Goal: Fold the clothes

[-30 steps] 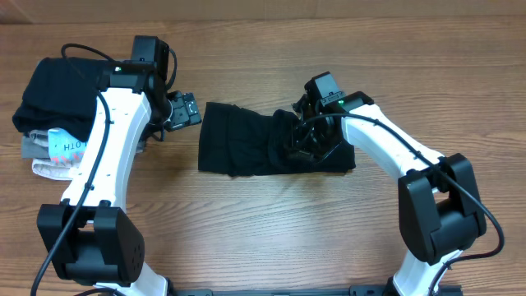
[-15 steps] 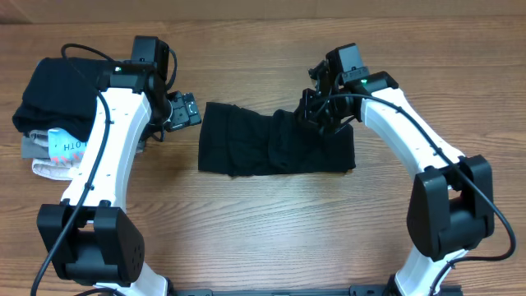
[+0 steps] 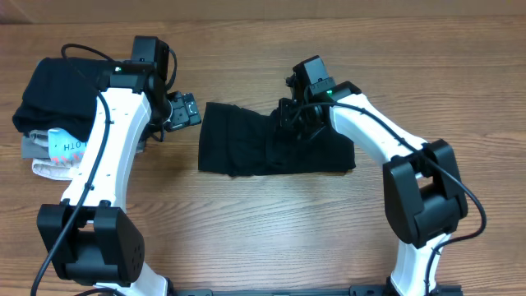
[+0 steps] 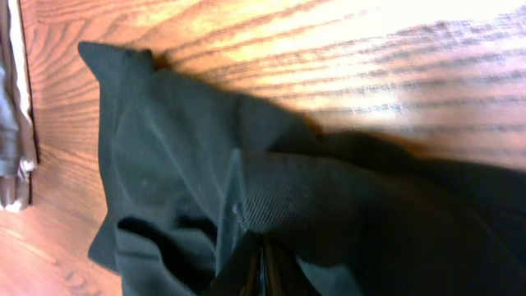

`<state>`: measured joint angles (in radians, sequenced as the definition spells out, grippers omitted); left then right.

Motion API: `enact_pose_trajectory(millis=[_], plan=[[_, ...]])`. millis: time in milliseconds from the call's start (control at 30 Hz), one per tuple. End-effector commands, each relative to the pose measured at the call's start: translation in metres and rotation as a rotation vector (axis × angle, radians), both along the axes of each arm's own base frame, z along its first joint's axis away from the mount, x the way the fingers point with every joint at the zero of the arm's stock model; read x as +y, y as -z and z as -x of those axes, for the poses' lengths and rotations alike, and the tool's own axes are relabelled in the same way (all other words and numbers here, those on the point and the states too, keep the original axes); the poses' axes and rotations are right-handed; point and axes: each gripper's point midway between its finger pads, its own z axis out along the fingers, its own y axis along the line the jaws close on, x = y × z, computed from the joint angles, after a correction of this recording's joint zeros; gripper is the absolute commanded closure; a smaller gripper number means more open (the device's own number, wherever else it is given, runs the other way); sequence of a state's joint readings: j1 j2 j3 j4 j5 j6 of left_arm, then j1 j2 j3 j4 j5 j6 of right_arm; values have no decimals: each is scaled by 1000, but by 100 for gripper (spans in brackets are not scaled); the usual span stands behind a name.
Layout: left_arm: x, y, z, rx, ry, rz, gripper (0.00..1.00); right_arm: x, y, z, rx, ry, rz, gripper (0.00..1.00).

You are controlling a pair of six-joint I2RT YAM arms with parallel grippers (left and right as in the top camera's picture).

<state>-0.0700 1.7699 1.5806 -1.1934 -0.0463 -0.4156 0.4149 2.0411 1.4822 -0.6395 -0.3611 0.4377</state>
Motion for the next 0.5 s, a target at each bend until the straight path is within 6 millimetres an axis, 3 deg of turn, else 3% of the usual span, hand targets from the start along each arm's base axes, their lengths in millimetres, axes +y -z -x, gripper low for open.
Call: enact_pose_trajectory(millis=[0,100,167,333,400,467], plan=[[4,4,1,14,5,-19,0,23,-16,3,-20,-101,-124,92],[4,4,1,14,5,-19,0,36,-46,14,-39,-254,-273,90],[4,4,1,14,5,-19,0,23,-65,12,-35,-241,-288,89],[4,4,1,14,5,-19,0,-41,-113,10,-68,-182,-252,84],[4,4,1,14,5,-19,0,-75,-120,15,-61,-137,-198,83],[4,4,1,14,5,-19,0,-115,-114,18,-16,-42,-101,80]])
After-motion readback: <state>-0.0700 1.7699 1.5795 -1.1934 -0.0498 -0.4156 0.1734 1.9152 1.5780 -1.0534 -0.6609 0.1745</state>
